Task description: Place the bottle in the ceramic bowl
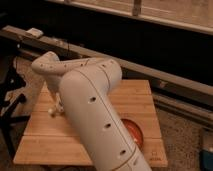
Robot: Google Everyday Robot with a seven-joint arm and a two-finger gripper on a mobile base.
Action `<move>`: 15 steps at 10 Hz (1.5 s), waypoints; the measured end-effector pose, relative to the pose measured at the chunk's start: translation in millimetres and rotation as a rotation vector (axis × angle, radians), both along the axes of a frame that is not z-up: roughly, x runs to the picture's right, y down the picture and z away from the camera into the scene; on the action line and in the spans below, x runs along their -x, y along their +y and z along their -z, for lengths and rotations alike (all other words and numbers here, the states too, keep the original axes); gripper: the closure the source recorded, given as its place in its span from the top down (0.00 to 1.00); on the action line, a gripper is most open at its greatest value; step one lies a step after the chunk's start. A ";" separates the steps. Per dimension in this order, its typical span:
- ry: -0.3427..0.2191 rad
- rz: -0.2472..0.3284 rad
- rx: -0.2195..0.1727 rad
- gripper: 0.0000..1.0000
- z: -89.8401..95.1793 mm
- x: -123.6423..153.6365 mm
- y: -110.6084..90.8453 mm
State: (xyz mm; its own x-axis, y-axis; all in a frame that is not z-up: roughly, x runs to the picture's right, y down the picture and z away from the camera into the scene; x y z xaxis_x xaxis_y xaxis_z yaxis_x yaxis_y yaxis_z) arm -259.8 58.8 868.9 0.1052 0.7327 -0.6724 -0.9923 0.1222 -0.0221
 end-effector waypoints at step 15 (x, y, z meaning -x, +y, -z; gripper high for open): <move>0.126 0.103 0.039 0.65 -14.4 -31.8 31.3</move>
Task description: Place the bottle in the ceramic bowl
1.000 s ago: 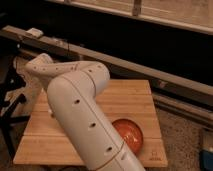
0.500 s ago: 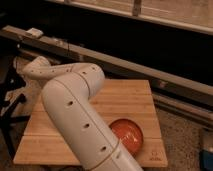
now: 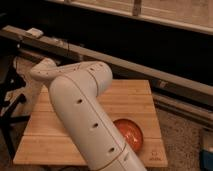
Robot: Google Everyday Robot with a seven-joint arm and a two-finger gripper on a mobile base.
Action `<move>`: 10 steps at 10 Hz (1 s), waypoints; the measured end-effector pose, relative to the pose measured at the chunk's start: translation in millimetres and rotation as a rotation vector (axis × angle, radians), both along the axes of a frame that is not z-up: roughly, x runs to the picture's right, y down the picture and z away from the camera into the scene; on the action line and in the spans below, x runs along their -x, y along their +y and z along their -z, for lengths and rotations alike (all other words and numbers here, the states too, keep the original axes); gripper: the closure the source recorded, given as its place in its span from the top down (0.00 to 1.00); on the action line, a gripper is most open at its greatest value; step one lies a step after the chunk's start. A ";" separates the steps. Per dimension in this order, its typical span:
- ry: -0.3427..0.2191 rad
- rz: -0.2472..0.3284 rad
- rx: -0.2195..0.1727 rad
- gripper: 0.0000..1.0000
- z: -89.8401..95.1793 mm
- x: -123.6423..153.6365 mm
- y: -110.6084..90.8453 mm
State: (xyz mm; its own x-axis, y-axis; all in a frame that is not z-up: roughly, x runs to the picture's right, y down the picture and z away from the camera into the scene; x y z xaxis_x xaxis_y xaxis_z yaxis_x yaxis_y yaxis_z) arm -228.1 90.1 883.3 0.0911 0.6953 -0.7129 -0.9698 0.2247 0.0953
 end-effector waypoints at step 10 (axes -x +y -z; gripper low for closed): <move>0.042 -0.373 0.095 0.65 -39.9 -50.0 -2.2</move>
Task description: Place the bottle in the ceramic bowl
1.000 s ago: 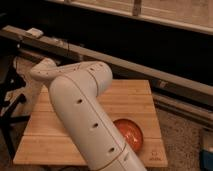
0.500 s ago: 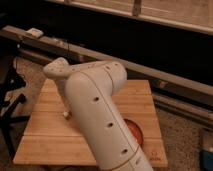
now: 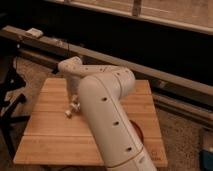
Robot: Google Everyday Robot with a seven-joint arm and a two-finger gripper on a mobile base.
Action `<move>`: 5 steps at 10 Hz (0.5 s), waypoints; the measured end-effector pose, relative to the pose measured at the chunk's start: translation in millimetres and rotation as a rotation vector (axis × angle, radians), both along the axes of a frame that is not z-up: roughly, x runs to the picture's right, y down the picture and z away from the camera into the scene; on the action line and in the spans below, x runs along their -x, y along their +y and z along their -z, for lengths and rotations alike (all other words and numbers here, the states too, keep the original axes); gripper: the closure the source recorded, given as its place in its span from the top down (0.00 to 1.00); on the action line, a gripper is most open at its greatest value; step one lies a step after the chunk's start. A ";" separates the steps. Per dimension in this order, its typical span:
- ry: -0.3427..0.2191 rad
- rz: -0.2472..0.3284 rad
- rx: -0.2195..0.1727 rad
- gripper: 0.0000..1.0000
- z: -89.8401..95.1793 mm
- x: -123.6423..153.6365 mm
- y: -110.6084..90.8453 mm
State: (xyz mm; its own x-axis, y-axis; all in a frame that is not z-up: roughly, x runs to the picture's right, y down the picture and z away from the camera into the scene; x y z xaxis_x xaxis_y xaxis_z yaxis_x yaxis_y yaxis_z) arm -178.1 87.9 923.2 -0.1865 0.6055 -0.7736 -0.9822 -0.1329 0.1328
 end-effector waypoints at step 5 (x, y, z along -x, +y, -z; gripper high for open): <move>-0.024 -0.001 0.009 0.64 -13.0 9.0 -0.5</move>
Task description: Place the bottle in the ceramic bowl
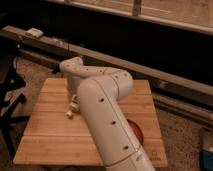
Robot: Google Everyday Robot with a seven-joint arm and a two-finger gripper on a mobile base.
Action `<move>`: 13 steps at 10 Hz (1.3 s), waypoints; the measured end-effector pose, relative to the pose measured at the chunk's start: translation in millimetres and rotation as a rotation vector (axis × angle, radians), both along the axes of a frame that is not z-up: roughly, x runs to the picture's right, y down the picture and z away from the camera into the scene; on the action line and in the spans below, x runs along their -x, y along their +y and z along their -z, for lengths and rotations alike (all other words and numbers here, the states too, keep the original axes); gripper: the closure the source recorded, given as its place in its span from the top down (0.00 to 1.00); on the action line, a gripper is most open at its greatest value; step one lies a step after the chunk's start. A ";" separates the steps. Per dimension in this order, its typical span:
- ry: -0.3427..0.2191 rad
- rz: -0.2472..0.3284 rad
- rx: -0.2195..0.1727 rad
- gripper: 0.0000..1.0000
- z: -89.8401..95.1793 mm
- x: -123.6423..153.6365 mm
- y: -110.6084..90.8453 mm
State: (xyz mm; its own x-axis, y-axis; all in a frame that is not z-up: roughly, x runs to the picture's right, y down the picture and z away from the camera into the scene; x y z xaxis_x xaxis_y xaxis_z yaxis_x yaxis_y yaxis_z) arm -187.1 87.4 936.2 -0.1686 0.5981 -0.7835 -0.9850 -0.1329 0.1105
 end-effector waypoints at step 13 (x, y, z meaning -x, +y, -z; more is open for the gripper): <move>-0.235 0.068 -0.036 0.00 122.0 -8.9 -4.1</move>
State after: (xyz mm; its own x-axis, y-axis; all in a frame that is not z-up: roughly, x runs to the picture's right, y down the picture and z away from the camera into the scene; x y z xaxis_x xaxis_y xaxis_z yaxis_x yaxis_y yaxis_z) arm -178.1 83.3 814.2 0.0574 0.6305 -0.7741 -0.9898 -0.0653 -0.1266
